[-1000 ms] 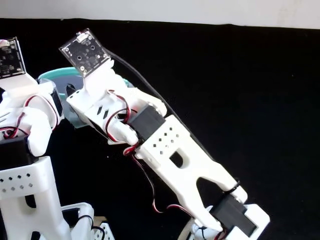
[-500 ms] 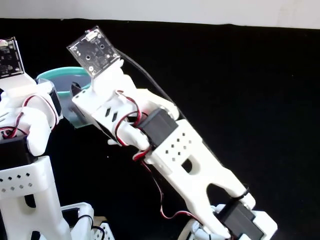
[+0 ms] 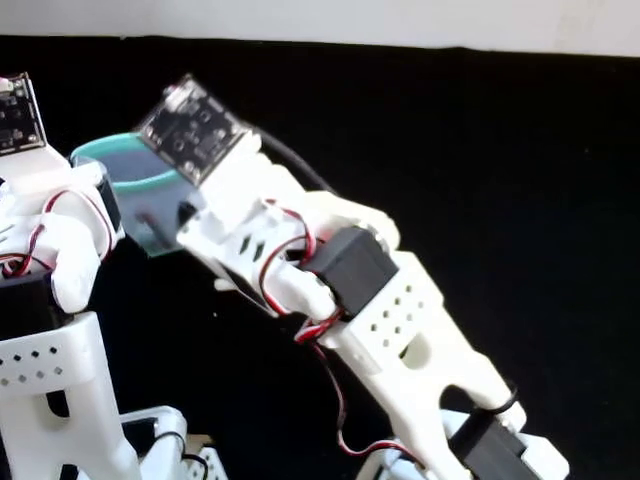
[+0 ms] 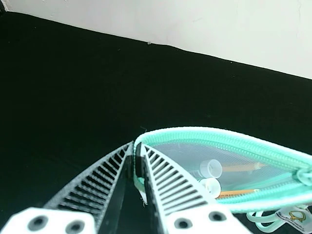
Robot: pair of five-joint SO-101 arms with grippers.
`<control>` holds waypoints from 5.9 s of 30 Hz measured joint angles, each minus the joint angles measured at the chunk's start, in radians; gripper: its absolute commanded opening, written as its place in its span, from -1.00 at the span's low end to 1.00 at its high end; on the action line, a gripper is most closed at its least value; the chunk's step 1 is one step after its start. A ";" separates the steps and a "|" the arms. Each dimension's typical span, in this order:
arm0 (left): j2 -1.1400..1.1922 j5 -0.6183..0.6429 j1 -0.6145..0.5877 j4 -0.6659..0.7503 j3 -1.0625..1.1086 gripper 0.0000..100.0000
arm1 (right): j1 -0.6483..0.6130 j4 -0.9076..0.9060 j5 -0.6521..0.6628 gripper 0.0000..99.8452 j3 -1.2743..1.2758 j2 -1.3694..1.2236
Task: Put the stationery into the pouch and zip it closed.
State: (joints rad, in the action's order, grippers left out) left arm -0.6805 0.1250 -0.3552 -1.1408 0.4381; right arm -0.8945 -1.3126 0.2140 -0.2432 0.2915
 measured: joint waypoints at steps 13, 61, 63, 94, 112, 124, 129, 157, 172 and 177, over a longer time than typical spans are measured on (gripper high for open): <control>0.000 0.000 0.000 0.000 0.000 -0.99 | 0.000 -0.292 0.259 -0.68 0.049 0.002; 0.000 0.000 0.000 0.000 0.000 -0.99 | 0.104 0.512 0.872 -0.54 0.852 -0.238; 0.000 0.000 0.000 0.000 0.000 -0.99 | 0.104 0.514 0.872 -0.54 0.810 -0.281; 0.051 0.000 -0.002 0.002 -0.011 -0.99 | 0.164 0.517 0.878 -0.99 0.491 -0.687; 0.051 0.000 -0.002 0.002 -0.011 -0.99 | 0.172 0.390 0.712 -0.99 0.459 -0.606; 0.051 0.000 -0.002 0.002 -0.011 -0.99 | 0.172 0.203 0.586 -0.99 0.460 -0.465; 0.051 0.000 -0.002 0.002 -0.011 -0.99 | 0.172 0.107 0.586 -0.99 0.462 -0.416; 0.051 0.000 -0.002 0.002 -0.011 -0.99 | 0.184 -0.037 0.265 -0.99 0.651 0.101; 0.051 0.000 -0.002 0.002 -0.011 -0.99 | 0.184 -0.046 0.018 -0.99 0.216 0.121; 0.051 0.000 -0.002 0.002 -0.011 -0.99 | 0.213 -0.048 -0.040 -0.99 0.078 0.121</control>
State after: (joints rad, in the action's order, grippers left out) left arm -0.6299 0.1250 -0.3567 -1.1393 0.4273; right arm -0.6813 -1.3602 0.1741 -0.1649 0.4127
